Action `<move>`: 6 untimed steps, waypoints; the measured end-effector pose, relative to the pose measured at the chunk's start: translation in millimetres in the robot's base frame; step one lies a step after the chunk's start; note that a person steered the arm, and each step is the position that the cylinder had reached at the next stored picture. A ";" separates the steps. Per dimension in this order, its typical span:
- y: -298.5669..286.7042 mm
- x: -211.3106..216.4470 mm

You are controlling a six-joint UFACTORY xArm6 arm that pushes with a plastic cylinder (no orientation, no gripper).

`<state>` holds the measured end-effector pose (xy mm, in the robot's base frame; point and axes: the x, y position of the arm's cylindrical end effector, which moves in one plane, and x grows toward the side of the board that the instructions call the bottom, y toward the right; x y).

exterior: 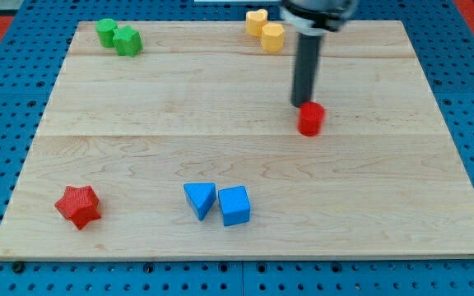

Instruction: Slightly move the red circle towards the center right of the board

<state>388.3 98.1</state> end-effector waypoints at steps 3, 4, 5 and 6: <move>82.2 49.2; 89.6 93.2; 169.8 79.4; 163.2 40.8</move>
